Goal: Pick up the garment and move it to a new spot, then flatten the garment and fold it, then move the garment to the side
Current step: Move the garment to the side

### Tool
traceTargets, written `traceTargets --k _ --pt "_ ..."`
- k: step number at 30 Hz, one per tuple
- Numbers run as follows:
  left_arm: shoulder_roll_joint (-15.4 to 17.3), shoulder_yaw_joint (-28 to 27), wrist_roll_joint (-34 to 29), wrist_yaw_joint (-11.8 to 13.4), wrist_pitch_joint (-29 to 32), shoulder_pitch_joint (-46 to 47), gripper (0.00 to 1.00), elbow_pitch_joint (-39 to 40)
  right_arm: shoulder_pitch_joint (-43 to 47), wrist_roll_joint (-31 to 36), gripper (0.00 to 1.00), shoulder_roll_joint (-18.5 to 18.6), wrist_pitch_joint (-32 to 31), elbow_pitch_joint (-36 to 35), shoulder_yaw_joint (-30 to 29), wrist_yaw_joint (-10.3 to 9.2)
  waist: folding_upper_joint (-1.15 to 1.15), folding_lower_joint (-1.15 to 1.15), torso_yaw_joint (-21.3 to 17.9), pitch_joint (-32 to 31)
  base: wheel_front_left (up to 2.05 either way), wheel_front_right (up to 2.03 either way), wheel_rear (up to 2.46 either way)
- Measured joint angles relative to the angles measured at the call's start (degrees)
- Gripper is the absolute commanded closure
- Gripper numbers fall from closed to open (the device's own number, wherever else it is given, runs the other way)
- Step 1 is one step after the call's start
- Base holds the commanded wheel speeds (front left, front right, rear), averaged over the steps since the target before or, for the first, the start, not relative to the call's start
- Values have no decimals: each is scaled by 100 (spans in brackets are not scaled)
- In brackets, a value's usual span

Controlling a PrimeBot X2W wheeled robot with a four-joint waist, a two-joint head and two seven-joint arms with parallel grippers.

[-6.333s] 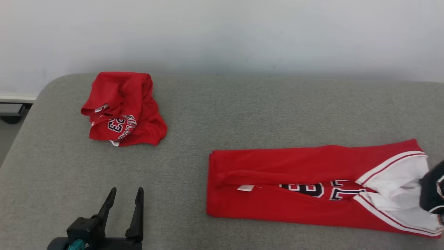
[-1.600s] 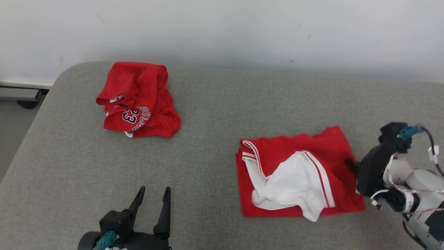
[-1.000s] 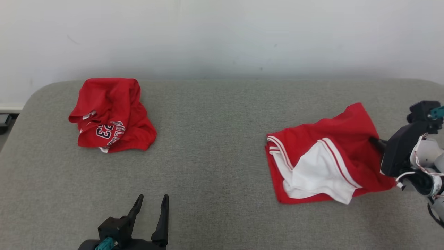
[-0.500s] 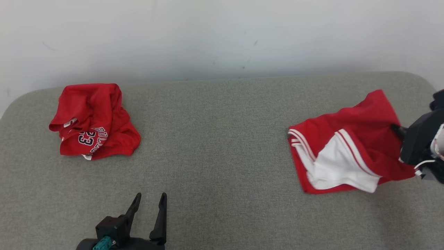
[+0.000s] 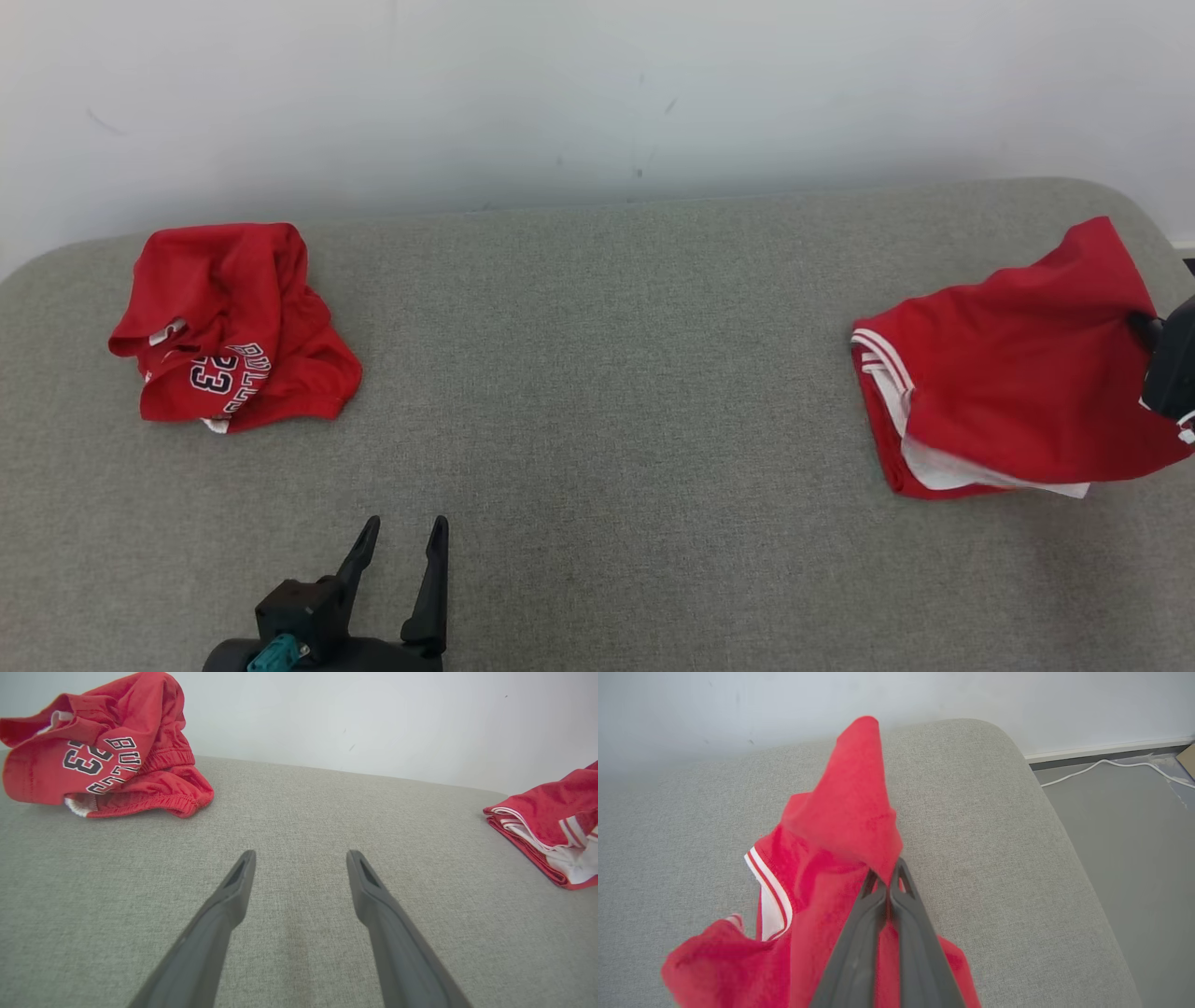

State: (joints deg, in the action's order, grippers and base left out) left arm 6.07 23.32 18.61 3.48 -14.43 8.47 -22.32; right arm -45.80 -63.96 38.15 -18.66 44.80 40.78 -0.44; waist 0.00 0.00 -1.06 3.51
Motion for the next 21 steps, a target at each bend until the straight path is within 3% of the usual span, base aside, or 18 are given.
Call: traceTargets --k 21 --pt "73 13 -96 -56 1 124 0 89 -547 290 100 86 54 1072 74 149 0 0 92 289 0 0 0"
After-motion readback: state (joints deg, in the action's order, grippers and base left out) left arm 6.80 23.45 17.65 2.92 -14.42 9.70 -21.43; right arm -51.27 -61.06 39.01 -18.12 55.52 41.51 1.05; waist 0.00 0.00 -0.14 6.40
